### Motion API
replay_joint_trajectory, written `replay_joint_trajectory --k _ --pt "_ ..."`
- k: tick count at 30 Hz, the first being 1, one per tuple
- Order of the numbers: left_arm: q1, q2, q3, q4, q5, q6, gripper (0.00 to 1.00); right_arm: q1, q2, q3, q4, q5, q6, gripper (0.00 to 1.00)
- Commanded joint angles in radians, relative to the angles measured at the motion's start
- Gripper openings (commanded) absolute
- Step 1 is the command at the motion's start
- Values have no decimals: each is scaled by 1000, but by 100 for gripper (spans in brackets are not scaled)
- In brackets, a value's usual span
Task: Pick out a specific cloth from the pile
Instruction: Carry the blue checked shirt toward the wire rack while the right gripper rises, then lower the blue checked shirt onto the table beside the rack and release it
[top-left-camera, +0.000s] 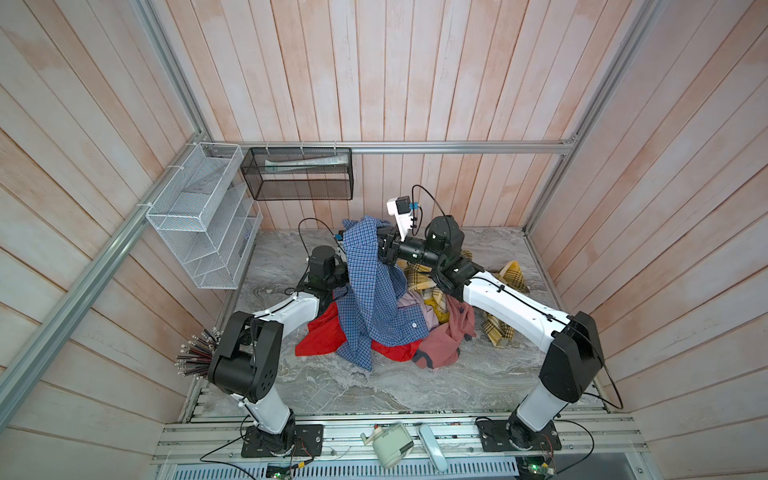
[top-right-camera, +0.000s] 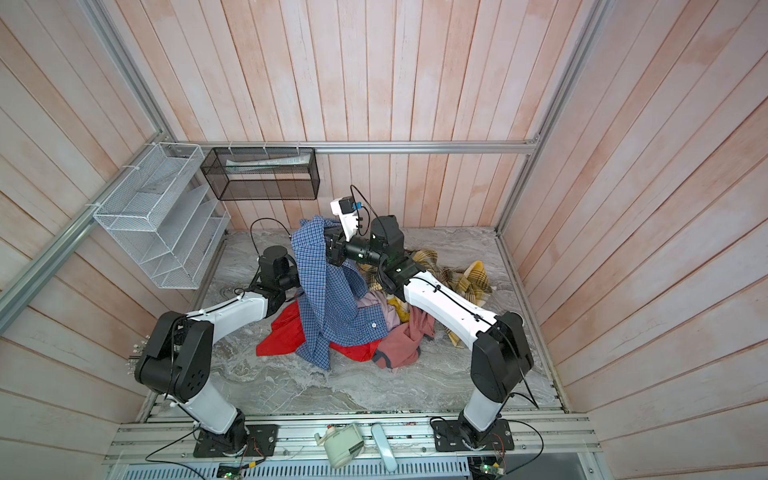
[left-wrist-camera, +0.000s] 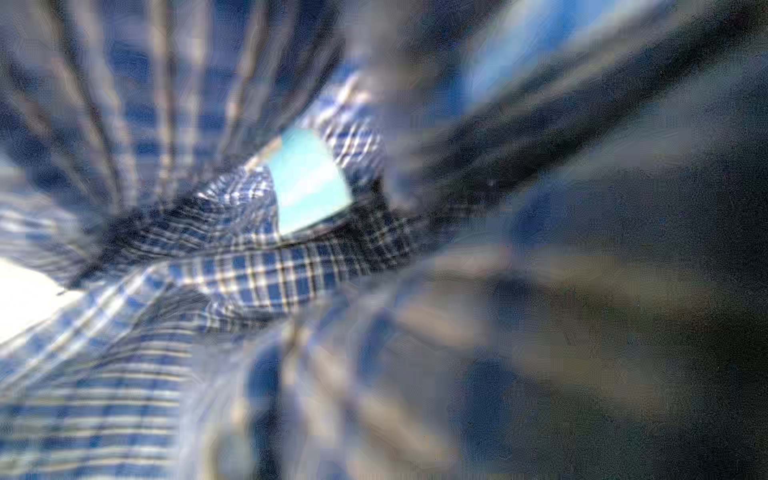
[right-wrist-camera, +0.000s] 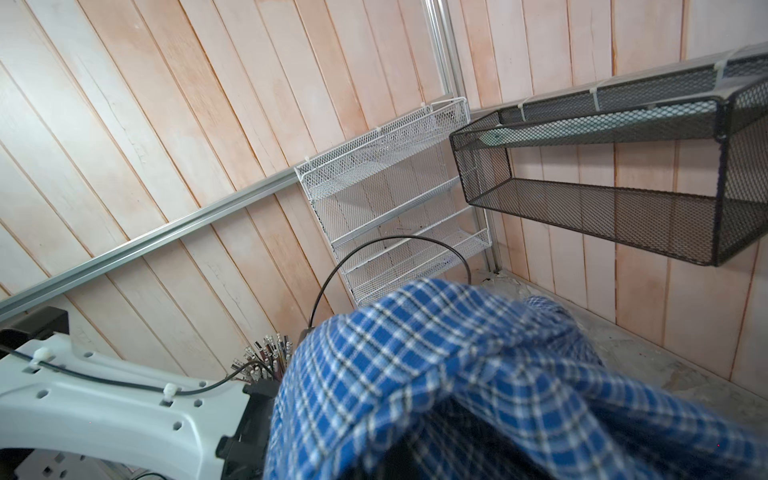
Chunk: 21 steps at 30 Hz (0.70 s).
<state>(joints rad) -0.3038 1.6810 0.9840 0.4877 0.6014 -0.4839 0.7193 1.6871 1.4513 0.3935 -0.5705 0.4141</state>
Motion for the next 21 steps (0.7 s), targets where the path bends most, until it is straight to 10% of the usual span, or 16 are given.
replay_joint_trajectory --k 1,8,16,21 --pt "33 -70 41 60 -13 -6 0 -3 -58 -10 -21 42 -41 0" --pt "181 -245 248 -160 1 29 0 -40 -78 -33 -115 138 -88 18" --pt "329 -252 553 -248 54 -35 0 -40 -13 85 -308 242 -166 98" --pt "399 -186 811 -388 27 6 0 -40 -3 106 -371 351 -209 98"
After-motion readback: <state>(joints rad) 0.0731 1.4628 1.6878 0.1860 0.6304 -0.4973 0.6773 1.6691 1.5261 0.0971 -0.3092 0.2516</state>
